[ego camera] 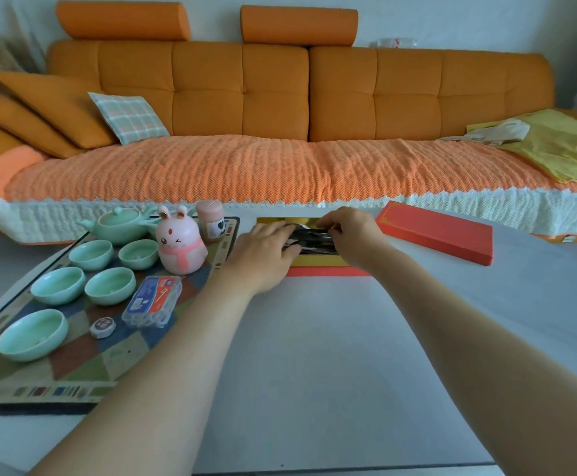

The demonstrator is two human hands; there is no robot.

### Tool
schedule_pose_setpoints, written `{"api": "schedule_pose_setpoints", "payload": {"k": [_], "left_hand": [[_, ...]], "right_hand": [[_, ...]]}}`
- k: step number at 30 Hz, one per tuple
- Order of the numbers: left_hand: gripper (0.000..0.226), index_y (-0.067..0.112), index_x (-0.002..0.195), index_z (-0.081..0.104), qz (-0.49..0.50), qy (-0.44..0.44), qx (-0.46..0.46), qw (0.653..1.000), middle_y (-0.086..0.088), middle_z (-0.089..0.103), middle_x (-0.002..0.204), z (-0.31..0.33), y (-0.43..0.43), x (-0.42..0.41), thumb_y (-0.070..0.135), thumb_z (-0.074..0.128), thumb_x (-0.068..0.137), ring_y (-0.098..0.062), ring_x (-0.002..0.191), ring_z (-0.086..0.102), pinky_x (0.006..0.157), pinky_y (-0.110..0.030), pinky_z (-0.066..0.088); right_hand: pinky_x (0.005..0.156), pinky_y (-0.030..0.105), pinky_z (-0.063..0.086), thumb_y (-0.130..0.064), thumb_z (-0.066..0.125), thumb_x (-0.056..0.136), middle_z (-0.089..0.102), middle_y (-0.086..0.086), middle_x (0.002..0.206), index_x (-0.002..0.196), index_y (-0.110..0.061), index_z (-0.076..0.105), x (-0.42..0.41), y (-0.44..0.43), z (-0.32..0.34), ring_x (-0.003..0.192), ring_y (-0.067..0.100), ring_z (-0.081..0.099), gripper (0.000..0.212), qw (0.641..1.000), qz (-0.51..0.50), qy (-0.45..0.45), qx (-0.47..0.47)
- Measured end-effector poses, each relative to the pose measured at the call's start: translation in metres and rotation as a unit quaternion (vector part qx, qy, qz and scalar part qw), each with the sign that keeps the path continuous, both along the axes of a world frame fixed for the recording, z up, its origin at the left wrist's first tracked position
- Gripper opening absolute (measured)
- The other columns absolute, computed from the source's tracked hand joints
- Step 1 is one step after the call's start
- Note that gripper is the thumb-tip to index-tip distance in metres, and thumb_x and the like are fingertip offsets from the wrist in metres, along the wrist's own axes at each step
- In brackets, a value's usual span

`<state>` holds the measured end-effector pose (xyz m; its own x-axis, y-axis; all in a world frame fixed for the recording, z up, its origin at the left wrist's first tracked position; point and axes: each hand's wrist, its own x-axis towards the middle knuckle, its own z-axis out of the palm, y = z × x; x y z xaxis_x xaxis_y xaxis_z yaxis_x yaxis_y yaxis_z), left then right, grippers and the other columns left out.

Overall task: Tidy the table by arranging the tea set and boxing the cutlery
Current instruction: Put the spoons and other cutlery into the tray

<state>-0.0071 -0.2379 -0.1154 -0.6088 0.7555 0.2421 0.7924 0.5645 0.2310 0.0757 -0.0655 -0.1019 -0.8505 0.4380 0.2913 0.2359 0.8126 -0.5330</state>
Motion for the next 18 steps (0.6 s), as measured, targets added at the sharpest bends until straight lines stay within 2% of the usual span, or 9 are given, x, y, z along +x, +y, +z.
{"api": "schedule_pose_setpoints", "payload": {"k": [4, 7, 9, 11, 15, 18], "left_hand": [[0.053, 0.025, 0.151, 0.032, -0.003, -0.037, -0.007, 0.999, 0.002, 0.030, 0.158, -0.003, 0.003, -0.002, 0.046, 0.028, 0.103, -0.020, 0.144, 0.025, 0.114, -0.042, 0.025], [0.052, 0.026, 0.151, 0.032, -0.007, -0.037, -0.002, 0.999, 0.003, 0.030, 0.158, -0.003, 0.004, -0.002, 0.046, 0.028, 0.103, -0.020, 0.144, 0.026, 0.114, -0.042, 0.026], [0.052, 0.026, 0.151, 0.032, -0.011, -0.036, 0.003, 0.999, 0.002, 0.030, 0.158, -0.004, 0.003, -0.003, 0.047, 0.029, 0.103, -0.019, 0.144, 0.025, 0.115, -0.041, 0.024], [0.053, 0.025, 0.151, 0.032, -0.008, -0.028, 0.003, 1.000, 0.002, 0.029, 0.158, -0.003, 0.003, -0.003, 0.047, 0.031, 0.102, -0.019, 0.145, 0.022, 0.116, -0.041, 0.020], [0.052, 0.024, 0.149, 0.035, -0.021, -0.003, 0.031, 0.999, 0.003, 0.031, 0.157, 0.004, 0.006, 0.006, 0.045, 0.035, 0.102, -0.017, 0.144, 0.023, 0.116, -0.041, 0.022], [0.050, 0.023, 0.148, 0.037, -0.048, 0.009, 0.054, 0.997, 0.006, 0.036, 0.153, 0.011, 0.014, 0.023, 0.043, 0.037, 0.102, -0.016, 0.140, 0.028, 0.114, -0.039, 0.024]], "right_hand": [[0.065, 0.028, 0.046, -0.001, 0.037, 0.093, 0.058, -0.003, 0.101, 0.114, -0.023, 0.070, -0.002, -0.004, 0.002, 0.078, 0.017, 0.055, 0.044, 1.000, -0.018, -0.012, 0.009], [0.061, 0.034, 0.052, -0.005, 0.037, 0.089, 0.067, 0.001, 0.093, 0.109, -0.024, 0.072, 0.002, -0.008, 0.001, 0.076, 0.022, 0.060, 0.044, 0.998, 0.038, -0.034, 0.025], [0.052, 0.029, 0.044, -0.006, 0.039, 0.088, 0.067, 0.003, 0.083, 0.103, -0.022, 0.073, 0.007, -0.009, -0.001, 0.070, 0.022, 0.058, 0.041, 0.995, 0.070, -0.052, 0.038], [0.051, 0.024, 0.037, -0.006, 0.040, 0.088, 0.067, 0.001, 0.083, 0.104, -0.022, 0.073, 0.012, -0.008, -0.002, 0.068, 0.019, 0.056, 0.040, 0.996, 0.073, -0.039, 0.037], [0.073, 0.024, 0.044, -0.005, 0.041, 0.087, 0.065, -0.003, 0.117, 0.119, -0.020, 0.068, 0.026, 0.005, 0.000, 0.091, 0.014, 0.058, 0.045, 0.999, 0.043, 0.007, 0.017], [0.084, 0.030, 0.050, -0.002, 0.043, 0.087, 0.064, -0.001, 0.118, 0.117, -0.018, 0.069, 0.043, 0.023, 0.006, 0.098, 0.018, 0.061, 0.042, 0.999, 0.019, 0.040, 0.021]]}}
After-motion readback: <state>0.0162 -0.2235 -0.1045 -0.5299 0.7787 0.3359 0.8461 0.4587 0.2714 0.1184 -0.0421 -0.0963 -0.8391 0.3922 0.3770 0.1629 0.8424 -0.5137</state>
